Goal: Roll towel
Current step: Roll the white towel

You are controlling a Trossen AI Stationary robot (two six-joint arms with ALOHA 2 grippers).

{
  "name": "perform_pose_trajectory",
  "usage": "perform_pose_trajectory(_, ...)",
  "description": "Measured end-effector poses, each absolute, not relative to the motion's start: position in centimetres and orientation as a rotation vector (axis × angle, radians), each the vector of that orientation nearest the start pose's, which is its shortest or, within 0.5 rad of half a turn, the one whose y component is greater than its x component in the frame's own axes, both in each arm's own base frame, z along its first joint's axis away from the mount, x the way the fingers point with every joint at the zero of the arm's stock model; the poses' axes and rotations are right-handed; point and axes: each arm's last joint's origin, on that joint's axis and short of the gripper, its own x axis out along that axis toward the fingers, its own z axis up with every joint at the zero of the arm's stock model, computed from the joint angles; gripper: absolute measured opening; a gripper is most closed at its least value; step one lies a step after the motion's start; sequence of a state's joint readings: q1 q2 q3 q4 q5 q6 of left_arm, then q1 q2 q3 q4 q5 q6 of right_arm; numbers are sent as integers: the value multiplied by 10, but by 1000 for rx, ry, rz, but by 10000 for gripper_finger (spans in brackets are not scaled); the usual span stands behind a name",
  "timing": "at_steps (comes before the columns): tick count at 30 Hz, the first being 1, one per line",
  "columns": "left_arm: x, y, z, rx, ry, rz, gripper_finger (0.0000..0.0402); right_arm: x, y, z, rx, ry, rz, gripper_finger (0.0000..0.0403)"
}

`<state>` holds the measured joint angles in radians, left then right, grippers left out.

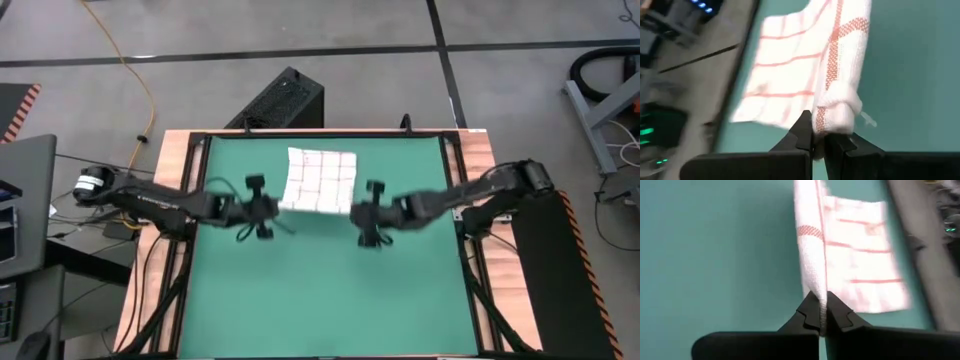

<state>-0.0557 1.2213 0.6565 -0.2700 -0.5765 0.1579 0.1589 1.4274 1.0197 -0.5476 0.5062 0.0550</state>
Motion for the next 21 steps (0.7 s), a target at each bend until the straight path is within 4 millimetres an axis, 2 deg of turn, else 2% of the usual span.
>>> perform_pose_trajectory(5,226,-46,193,292,717,326,3,272,79,227,-171,793,-290,14)
perform_pose_trajectory(9,225,-70,191,222,639,267,4,266,102,225,-108,721,-271,14)
perform_pose_trajectory(12,229,-79,187,204,618,263,5,271,109,219,-82,705,-270,14)
perform_pose_trajectory(21,243,-91,159,56,670,205,6,289,127,169,-58,796,-254,14)
